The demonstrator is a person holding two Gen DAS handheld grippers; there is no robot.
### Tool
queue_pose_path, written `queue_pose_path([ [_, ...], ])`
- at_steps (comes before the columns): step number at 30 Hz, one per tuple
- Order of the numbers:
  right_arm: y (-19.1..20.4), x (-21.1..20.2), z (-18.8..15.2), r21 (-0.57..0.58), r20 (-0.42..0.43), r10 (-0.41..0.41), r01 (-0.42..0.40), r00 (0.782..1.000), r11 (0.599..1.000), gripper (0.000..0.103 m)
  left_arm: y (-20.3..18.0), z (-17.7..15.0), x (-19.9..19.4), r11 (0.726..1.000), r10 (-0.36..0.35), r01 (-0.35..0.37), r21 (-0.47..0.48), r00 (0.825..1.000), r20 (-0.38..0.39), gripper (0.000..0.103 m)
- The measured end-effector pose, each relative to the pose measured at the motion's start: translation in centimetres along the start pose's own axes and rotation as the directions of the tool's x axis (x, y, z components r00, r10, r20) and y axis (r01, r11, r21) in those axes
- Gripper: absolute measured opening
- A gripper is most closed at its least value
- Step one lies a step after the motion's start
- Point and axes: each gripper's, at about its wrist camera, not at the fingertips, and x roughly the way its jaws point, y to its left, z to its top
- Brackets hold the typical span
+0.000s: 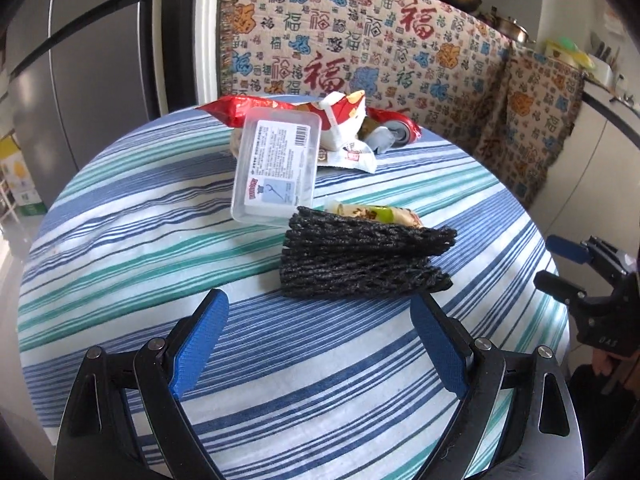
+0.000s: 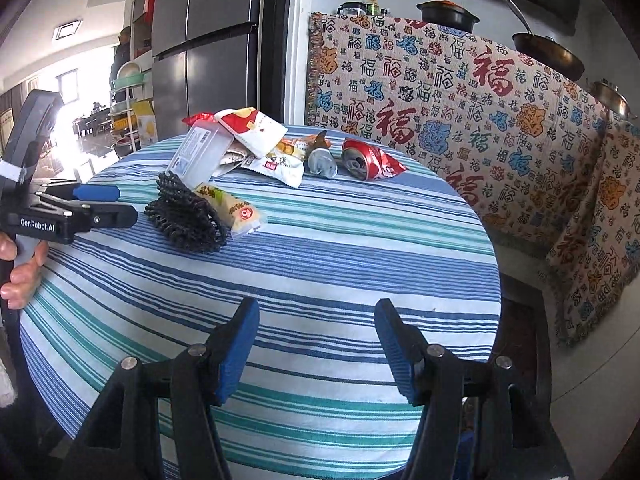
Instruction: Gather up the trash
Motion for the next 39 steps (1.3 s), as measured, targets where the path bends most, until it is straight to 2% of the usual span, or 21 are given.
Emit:
queue_pose_path([
  [5, -0.5, -0.2, -0.2, 0.023, -0.005, 0.003, -0.003, 1.000, 1.000, 0.061, 1.8, 0.5, -0.4, 0.998, -0.012, 0.012, -0.069, 1.000, 0.006, 0.094],
  [9, -0.4, -0.3, -0.4, -0.001, -0.011, 0.008, -0.008, 1.000, 1.000, 0.061, 2.4, 0.6, 0.4, 0.995, -0.043, 0.040, -0.093, 0.999, -0.030, 0.094],
  [12, -0.3, -0.2, -0.6, -0.008, -0.019, 0.007, -0.007, 1.000, 1.000, 0.061, 1.9, 1.2, 1.1, 0.994, -0.095, 0.092, -0.053, 0.993, -0.063, 0.094],
  [14, -0.2, -0.4, -0.5, -0.007, -0.012, 0.011, -0.011, 1.000, 1.000, 0.061, 1.7, 2.3, 1.4, 0.993, -0.110, 0.113, 0.030, 0.991, -0.073, 0.094],
  [18, 0.1, -0.7, -0.6, -0.027, -0.006, 0.016, -0.016, 1.000, 1.000, 0.061, 2.1, 4.8, 2.3, 0.973, -0.185, 0.198, 0.121, 0.976, -0.118, 0.098],
  [20, 0.3, -0.6, -0.7, -0.032, -0.008, 0.020, -0.020, 1.000, 0.999, 0.061, 2.5, 5.4, 3.2, 0.971, -0.189, 0.205, 0.127, 0.973, -0.130, 0.098],
  [23, 0.5, -0.3, -1.0, -0.038, -0.016, 0.019, -0.020, 1.000, 0.999, 0.061, 2.8, 5.1, 4.4, 0.963, -0.241, 0.255, 0.092, 0.961, -0.138, 0.098],
  [25, 0.4, -0.1, -1.1, -0.035, -0.024, 0.017, -0.018, 1.000, 0.999, 0.061, 2.1, 4.6, 4.9, 0.944, -0.304, 0.321, 0.080, 0.938, -0.168, 0.097],
  [27, 0.3, 0.0, -1.2, -0.029, -0.029, 0.018, -0.019, 0.999, 0.999, 0.061, 0.8, 4.3, 4.5, 0.912, -0.371, 0.394, 0.111, 0.910, -0.185, 0.097],
  [28, 0.2, 0.0, -1.3, -0.028, -0.030, 0.017, -0.018, 0.999, 0.999, 0.061, -0.1, 4.0, 4.2, 0.886, -0.414, 0.445, 0.132, 0.886, -0.208, 0.097],
  [29, 0.1, 0.0, -1.3, -0.026, -0.029, 0.015, -0.016, 0.999, 1.000, 0.061, -0.8, 3.6, 3.9, 0.854, -0.462, 0.501, 0.140, 0.855, -0.237, 0.097],
  [30, 0.0, -0.1, -1.2, -0.021, -0.026, 0.014, -0.014, 1.000, 1.000, 0.061, -1.9, 2.9, 3.5, 0.798, -0.533, 0.586, 0.141, 0.795, -0.289, 0.097],
  [31, -0.2, -0.2, -1.2, -0.014, -0.023, 0.014, -0.014, 1.000, 1.000, 0.061, -2.8, 2.4, 3.0, 0.763, -0.563, 0.629, 0.153, 0.761, -0.323, 0.096],
  [32, -0.4, -0.3, -1.1, -0.005, -0.018, 0.013, -0.013, 1.000, 1.000, 0.061, -3.9, 1.7, 2.4, 0.739, -0.563, 0.645, 0.196, 0.750, -0.347, 0.096],
  [33, -0.7, -0.4, -1.0, 0.005, -0.013, 0.010, -0.010, 1.000, 1.000, 0.061, -4.6, 1.2, 1.8, 0.734, -0.543, 0.634, 0.243, 0.763, -0.351, 0.096],
  [34, -0.9, -0.5, -1.0, 0.014, -0.010, 0.008, -0.008, 1.000, 1.000, 0.061, -5.4, 0.7, 1.3, 0.738, -0.512, 0.610, 0.290, 0.785, -0.349, 0.096],
  [35, -1.2, -0.6, -0.9, 0.027, -0.008, 0.010, -0.009, 1.000, 1.000, 0.061, -5.7, 0.5, 1.0, 0.746, -0.489, 0.588, 0.313, 0.803, -0.341, 0.096],
  [36, -1.4, -0.6, -0.8, 0.037, -0.008, 0.012, -0.012, 1.000, 0.999, 0.061, -5.8, 0.5, 0.7, 0.755, -0.481, 0.575, 0.316, 0.813, -0.329, 0.097],
  [38, -1.9, -0.7, -0.8, 0.054, -0.007, 0.013, -0.012, 1.000, 0.998, 0.061, -5.5, 1.0, 0.7, 0.782, -0.464, 0.540, 0.311, 0.837, -0.289, 0.097],
  [39, -1.9, -0.7, -0.8, 0.054, -0.007, 0.010, -0.010, 1.000, 0.998, 0.062, -5.3, 1.6, 0.8, 0.809, -0.439, 0.502, 0.308, 0.862, -0.253, 0.097],
])
